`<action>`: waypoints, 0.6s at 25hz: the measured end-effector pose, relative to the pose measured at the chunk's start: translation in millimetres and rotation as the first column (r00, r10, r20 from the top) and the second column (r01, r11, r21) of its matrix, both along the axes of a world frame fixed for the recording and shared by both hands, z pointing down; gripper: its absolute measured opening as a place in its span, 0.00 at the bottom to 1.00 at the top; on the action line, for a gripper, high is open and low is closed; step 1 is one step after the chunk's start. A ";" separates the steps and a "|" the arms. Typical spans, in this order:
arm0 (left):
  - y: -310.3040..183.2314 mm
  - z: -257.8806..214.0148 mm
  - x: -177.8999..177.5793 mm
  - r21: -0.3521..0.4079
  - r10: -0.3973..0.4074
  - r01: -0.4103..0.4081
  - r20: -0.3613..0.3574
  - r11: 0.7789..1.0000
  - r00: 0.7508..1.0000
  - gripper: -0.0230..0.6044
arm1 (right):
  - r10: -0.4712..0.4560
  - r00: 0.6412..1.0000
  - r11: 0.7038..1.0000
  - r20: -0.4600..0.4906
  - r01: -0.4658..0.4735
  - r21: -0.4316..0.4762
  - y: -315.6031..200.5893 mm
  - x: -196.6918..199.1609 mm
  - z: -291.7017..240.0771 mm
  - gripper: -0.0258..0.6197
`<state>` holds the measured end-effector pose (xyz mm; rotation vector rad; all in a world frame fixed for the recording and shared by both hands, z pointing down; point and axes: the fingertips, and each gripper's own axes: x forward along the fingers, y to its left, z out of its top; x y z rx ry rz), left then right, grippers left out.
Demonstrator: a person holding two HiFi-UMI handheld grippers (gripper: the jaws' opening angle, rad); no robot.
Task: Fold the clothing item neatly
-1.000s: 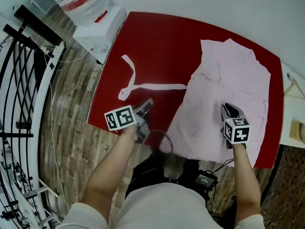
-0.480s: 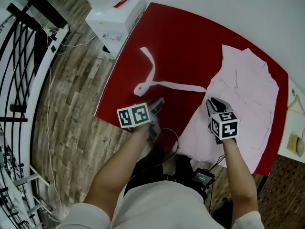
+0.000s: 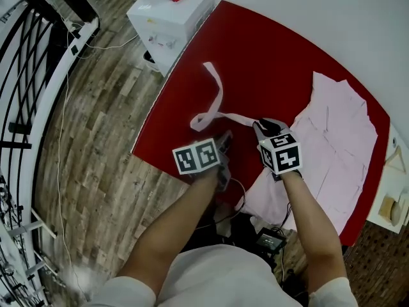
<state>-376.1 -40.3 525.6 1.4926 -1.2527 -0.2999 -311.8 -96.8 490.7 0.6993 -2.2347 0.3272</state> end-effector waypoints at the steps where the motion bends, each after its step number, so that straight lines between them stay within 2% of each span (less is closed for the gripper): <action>1: -1.7 1.1 -1.3 -0.004 -0.012 0.012 -0.001 1.000 1.000 0.07 | -0.015 1.000 1.000 -0.002 0.015 -0.002 -1.1 -8.6 1.5 0.11; 5: -9.2 3.0 -2.2 -0.011 -0.045 0.045 -0.019 0.999 0.999 0.12 | -0.059 0.998 0.998 -0.010 0.059 -0.012 -7.8 -35.5 6.5 0.11; 8: -10.7 1.9 0.9 -0.003 -0.021 0.021 -0.027 1.000 0.999 0.14 | -0.076 0.997 0.997 -0.012 0.076 -0.018 -15.6 -50.2 8.9 0.11; 11: -4.1 0.5 -0.5 0.010 0.019 -0.019 0.004 1.000 1.000 0.14 | -0.087 0.996 0.996 -0.016 0.087 -0.030 -20.1 -58.7 14.6 0.11; 15: 2.9 6.5 -12.3 -0.002 0.022 -0.022 0.010 1.000 1.000 0.14 | -0.099 0.995 0.994 -0.015 0.098 -0.057 -20.4 -67.1 26.7 0.11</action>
